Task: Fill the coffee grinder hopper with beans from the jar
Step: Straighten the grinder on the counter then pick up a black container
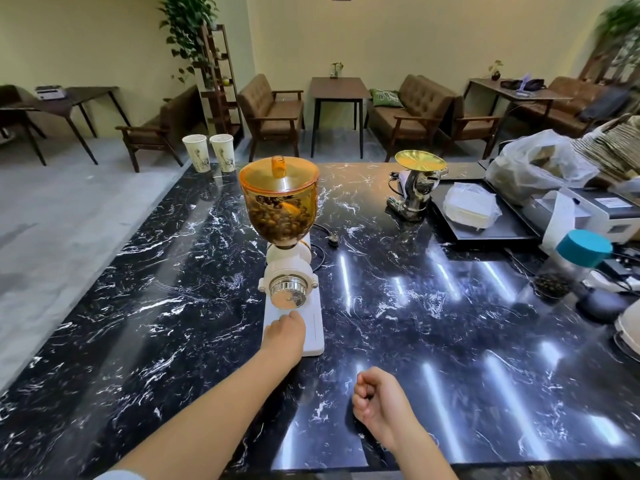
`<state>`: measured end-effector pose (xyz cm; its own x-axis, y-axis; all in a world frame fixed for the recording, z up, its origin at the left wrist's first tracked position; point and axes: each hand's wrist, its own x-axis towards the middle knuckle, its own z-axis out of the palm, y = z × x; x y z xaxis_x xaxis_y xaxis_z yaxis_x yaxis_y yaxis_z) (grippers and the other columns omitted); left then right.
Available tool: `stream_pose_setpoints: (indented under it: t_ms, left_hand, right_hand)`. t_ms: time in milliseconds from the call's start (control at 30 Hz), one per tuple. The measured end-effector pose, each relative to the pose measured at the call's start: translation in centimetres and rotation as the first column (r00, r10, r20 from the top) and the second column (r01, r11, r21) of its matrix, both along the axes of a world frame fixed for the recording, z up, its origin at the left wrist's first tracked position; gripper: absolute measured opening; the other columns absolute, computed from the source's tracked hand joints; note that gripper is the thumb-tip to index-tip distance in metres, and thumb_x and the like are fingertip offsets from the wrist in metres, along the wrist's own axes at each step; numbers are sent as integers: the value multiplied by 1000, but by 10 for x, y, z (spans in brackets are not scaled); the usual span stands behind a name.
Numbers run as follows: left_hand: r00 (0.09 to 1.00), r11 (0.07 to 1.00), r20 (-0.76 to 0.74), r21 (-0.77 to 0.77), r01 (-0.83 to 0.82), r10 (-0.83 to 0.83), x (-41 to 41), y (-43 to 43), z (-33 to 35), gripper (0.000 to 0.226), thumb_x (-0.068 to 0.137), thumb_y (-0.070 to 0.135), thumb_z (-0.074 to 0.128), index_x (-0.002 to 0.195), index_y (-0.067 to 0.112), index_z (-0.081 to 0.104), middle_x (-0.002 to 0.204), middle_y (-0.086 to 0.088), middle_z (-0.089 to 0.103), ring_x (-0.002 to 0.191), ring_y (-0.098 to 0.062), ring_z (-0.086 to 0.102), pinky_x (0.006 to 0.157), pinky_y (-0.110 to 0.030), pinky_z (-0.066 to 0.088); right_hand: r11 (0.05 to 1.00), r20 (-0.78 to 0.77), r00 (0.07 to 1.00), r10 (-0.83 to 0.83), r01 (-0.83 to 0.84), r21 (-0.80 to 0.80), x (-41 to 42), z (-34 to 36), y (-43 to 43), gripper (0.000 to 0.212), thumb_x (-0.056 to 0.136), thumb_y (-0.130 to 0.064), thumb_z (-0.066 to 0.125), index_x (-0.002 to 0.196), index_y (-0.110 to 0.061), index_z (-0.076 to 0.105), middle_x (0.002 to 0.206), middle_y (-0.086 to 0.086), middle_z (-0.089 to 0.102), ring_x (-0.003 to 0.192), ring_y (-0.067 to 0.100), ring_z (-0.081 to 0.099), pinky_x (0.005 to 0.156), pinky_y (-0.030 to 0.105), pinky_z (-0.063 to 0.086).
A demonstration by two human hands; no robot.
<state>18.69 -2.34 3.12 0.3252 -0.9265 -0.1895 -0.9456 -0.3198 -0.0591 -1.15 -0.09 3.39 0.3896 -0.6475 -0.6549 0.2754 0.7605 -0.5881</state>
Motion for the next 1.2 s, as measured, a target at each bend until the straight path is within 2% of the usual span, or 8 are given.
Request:
stream_pose_setpoints:
  t_ms: [500, 667, 767, 833, 900, 967, 1067, 1200]
  left_hand:
    - [994, 995, 56, 22, -94, 92, 4, -3, -4, 38, 91, 0, 51, 126, 0, 37, 124, -15, 55, 108, -28, 60, 87, -34, 49]
    - [958, 970, -208, -103, -222, 197, 15, 2, -7, 24, 91, 1, 44, 115, 2, 47, 113, -17, 58, 102, -33, 58, 80, -38, 46]
    - [607, 806, -754, -186, -563, 250, 21, 14, -2, 15, 93, 4, 42, 95, 3, 57, 89, -16, 61, 76, -29, 56, 64, -32, 41]
    - [-91, 639, -994, 103, -762, 51, 21, 26, 4, 19, 93, -1, 36, 84, 2, 53, 66, -10, 53, 48, -17, 41, 45, -24, 33]
    - [-625, 578, -760, 432, -692, -180, 22, 47, 8, 20, 85, -3, 32, 75, 4, 48, 52, -5, 43, 33, -11, 29, 36, -18, 25]
    - [-770, 560, -546, 543, -626, -331, 27, 73, 9, 17, 71, 0, 30, 66, 6, 45, 52, -5, 40, 31, -13, 27, 37, -18, 24]
    - [-789, 541, -437, 575, -614, -432, 41, 113, 8, 16, 64, 7, 29, 55, 7, 42, 60, -8, 41, 36, -15, 28, 40, -20, 19]
    - [-789, 501, -459, 609, -615, -409, 89, 177, 2, 43, 93, 25, 36, 54, 10, 41, 55, -3, 40, 33, -10, 20, 35, -17, 13]
  right_hand:
    - [1000, 5, 1000, 0, 0, 2, -14, 6, 2, 29, 80, -3, 44, 51, -9, 48, 44, 1, 36, 35, 12, 26, 36, 17, 16]
    - [1000, 3, 1000, 3, -3, 21, -14, 7, 3, 30, 79, -3, 44, 51, -8, 49, 45, 3, 38, 36, 13, 27, 37, 18, 18]
    - [999, 48, 999, 24, -26, 47, -6, 6, 3, 31, 80, -4, 43, 50, -9, 49, 43, 2, 39, 34, 13, 33, 34, 17, 19]
    - [996, 87, 995, 49, -55, 72, 4, 3, 4, 30, 79, -4, 43, 51, -9, 49, 43, 1, 38, 33, 12, 34, 33, 16, 20]
    - [990, 123, 989, 83, -96, 100, 17, -2, 4, 27, 78, -4, 45, 52, -10, 49, 44, 1, 38, 33, 12, 33, 33, 16, 20]
    - [981, 146, 981, 124, -143, 130, 37, -7, 5, 25, 77, -4, 46, 53, -9, 50, 44, 1, 38, 32, 12, 33, 31, 15, 21]
    - [962, 163, 964, 211, -234, 140, 76, -14, 12, 23, 80, -5, 44, 57, -10, 49, 44, 1, 38, 32, 12, 33, 30, 16, 21]
    - [919, 138, 920, 368, -382, 98, 144, -20, 44, 24, 87, -9, 42, 64, -10, 49, 42, 0, 40, 30, 11, 33, 30, 16, 21]
